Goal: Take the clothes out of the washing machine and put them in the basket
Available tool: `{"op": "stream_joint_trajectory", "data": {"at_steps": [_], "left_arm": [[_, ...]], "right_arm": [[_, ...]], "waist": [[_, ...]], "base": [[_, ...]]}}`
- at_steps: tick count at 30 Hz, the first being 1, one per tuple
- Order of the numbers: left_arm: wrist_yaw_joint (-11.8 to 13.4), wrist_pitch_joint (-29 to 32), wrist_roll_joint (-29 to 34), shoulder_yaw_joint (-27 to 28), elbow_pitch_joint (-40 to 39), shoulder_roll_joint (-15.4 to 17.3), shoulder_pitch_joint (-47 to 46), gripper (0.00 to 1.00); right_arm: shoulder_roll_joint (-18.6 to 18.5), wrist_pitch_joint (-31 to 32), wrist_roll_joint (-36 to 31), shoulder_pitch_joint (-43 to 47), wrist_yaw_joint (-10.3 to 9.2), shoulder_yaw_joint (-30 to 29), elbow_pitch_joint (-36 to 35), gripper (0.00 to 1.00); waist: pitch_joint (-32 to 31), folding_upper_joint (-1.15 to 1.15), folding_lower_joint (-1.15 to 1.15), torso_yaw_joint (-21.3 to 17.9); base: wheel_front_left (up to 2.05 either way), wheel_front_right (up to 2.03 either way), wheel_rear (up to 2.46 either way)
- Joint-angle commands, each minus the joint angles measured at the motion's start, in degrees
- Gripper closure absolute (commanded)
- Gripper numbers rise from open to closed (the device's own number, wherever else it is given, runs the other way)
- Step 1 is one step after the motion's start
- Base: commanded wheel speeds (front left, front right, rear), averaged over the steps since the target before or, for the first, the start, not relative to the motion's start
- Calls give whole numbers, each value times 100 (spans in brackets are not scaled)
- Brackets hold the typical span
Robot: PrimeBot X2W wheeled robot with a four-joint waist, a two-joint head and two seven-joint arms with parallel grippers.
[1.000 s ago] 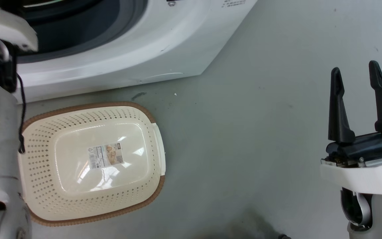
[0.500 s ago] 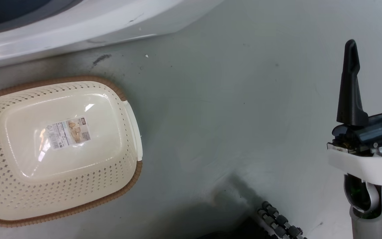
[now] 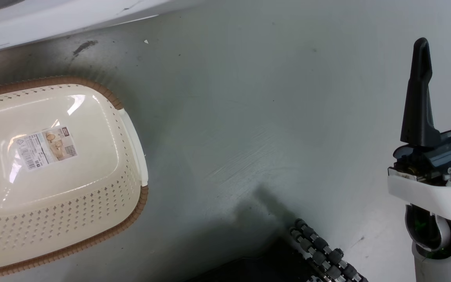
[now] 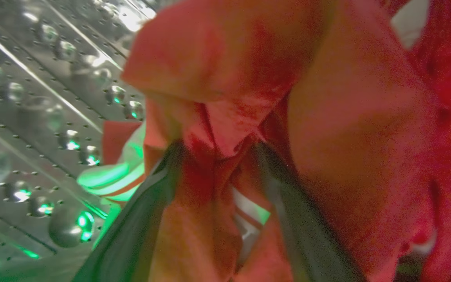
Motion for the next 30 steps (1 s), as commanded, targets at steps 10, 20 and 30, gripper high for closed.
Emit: {"op": "stream_joint_trajectory", "data": {"at_steps": [10, 20, 30], "left_arm": [[153, 608, 90, -188, 70, 86, -123, 0], [94, 319, -6, -301, 66, 155, 220, 100], [33, -765, -311, -266, 48, 104, 502, 100]], "right_arm": [[5, -12, 229, 39, -4, -49, 8, 0], [5, -12, 287, -18, -4, -115, 43, 0], [4, -12, 106, -96, -4, -169, 126, 0]], "waist": [[200, 0, -1, -203], [223, 0, -1, -189], [-254, 0, -1, -3]], "base": [[0, 0, 0], [0, 0, 0], [0, 0, 0]]}}
